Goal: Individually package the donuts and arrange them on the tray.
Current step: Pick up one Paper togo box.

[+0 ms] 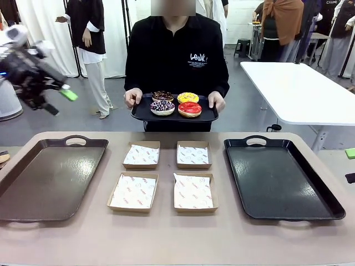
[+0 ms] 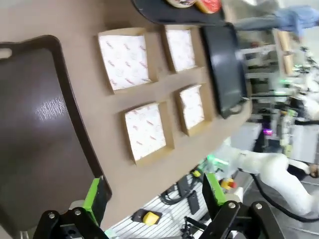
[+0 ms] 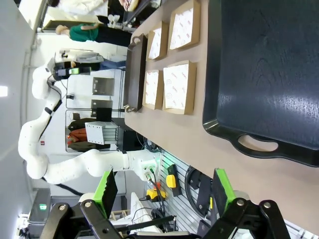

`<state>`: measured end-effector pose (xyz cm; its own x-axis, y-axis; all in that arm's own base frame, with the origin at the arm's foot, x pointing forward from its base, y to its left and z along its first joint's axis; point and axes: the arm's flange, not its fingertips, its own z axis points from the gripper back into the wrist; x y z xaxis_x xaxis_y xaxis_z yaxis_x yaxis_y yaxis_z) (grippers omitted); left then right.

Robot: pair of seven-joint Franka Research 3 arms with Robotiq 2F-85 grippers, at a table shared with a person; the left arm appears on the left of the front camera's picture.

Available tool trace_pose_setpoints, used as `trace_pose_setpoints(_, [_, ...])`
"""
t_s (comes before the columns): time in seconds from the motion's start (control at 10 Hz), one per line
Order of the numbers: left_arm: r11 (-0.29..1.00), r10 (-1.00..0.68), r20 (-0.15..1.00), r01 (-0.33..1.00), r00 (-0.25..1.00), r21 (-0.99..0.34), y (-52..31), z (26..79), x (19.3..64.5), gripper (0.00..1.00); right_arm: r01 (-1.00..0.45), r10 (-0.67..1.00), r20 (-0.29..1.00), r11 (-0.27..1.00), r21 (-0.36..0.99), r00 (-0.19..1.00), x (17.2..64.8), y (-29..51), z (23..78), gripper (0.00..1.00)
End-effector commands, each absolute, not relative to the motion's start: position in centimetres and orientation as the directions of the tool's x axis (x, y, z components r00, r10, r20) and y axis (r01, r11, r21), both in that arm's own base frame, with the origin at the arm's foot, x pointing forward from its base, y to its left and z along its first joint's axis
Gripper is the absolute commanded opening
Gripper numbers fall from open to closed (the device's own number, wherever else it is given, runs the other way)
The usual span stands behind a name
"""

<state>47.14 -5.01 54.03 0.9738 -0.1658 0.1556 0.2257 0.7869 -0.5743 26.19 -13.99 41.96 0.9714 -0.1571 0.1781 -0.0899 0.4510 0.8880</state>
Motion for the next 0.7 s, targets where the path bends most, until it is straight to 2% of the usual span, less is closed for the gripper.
trace_pose_setpoints(0.0, [0.909,-0.151,0.057,0.162,0.987,-0.383,-8.4,52.9,51.8,1.00,-0.100,-0.165,0.187,0.431,0.897,0.968,26.4,-14.0,42.0,1.00])
trace_pose_setpoints(0.1, [0.957,-0.112,0.031,0.116,0.993,-0.265,-10.4,51.1,53.3,1.00,-0.100,-0.165,0.187,0.431,0.897,0.968,26.4,-14.0,42.0,1.00])
trace_pose_setpoints(0.3, [0.984,-0.097,0.003,0.096,0.995,-0.149,-13.0,48.0,56.3,1.00,-0.100,-0.165,0.187,0.431,0.897,0.968,26.4,-14.0,42.0,1.00])
trace_pose_setpoints(0.4, [0.989,-0.093,-0.009,0.091,0.996,-0.116,-13.9,46.0,57.0,1.00,-0.100,-0.165,0.187,0.431,0.897,0.968,26.4,-14.0,42.0,1.00])
trace_pose_setpoints(0.6, [0.982,-0.176,-0.024,0.173,0.984,-0.079,-16.9,42.4,57.1,1.00,-0.100,-0.165,0.187,0.431,0.897,0.968,26.4,-14.0,42.0,1.00])
